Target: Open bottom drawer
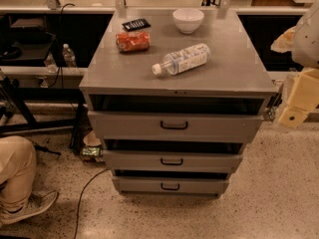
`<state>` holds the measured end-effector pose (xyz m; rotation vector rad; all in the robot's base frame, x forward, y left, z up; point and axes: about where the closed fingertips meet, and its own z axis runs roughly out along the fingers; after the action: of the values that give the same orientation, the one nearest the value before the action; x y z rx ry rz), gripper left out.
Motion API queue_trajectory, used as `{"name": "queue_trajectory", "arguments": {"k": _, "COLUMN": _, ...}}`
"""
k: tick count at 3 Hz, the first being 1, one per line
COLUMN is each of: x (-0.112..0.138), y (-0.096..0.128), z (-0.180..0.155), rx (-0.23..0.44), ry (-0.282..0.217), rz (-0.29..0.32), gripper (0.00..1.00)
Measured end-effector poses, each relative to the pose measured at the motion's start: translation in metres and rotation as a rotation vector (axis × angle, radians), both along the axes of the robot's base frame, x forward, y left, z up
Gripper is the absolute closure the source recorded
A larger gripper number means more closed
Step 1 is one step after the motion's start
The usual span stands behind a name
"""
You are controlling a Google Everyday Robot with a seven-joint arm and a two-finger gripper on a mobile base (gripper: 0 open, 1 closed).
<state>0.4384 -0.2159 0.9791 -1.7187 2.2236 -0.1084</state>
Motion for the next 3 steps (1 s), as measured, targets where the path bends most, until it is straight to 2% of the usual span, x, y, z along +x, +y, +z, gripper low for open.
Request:
{"name": "queue_trajectory", "arguments": {"k": 2, "x": -0.002, "y": 0.000, "z": -0.007, "rx": 0.000, "ry": 0.006, "rz": 0.001, "gripper": 0.00}}
{"name": "queue_trajectory", "arguments": {"k": 3, "x": -0.016, "y": 0.005, "z": -0.049, "rx": 0.008, "ry": 0.007, "rz": -0.003, "gripper": 0.00}}
